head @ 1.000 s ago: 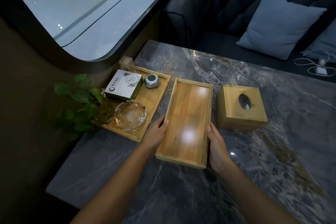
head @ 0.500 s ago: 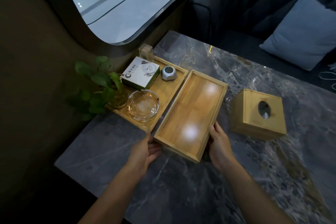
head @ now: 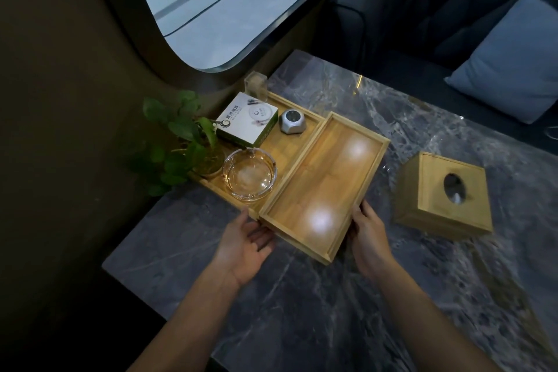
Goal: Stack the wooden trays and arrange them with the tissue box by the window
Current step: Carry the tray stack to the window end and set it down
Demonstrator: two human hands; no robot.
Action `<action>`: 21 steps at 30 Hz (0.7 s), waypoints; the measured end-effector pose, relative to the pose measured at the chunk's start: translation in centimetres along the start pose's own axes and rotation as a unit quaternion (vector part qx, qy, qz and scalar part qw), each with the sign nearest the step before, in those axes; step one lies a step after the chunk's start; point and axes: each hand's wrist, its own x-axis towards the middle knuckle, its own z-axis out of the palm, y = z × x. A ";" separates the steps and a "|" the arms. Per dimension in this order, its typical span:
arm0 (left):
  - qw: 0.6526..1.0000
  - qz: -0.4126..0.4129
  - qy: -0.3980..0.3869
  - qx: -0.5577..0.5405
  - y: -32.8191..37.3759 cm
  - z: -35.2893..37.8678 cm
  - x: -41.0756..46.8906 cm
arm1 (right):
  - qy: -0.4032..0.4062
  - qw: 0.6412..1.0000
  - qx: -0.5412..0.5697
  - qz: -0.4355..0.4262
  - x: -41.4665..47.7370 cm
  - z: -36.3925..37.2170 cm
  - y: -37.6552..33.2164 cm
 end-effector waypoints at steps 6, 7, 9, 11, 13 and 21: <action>0.999 0.027 0.016 0.036 -0.6 0.6 0.6 | 0.001 1.000 -0.029 -0.012 -0.3 0.1 -0.3; 0.998 0.032 0.022 0.057 -0.8 0.7 0.8 | -0.001 0.999 -0.043 -0.019 -0.4 0.1 -0.4; 0.994 0.042 0.033 0.095 -1.2 0.8 1.0 | -0.016 0.996 -0.086 -0.032 -0.6 0.0 -0.5; 0.992 0.052 0.043 0.108 -1.4 0.8 1.2 | -0.037 0.989 -0.137 -0.035 -0.9 -0.2 -0.4; 0.991 0.055 0.054 0.109 -1.5 0.9 1.1 | -0.044 0.986 -0.155 -0.031 -0.8 -0.3 -0.3; 0.990 0.068 0.072 0.096 -1.8 1.3 1.1 | -0.056 0.984 -0.166 -0.028 -0.6 -0.6 -0.3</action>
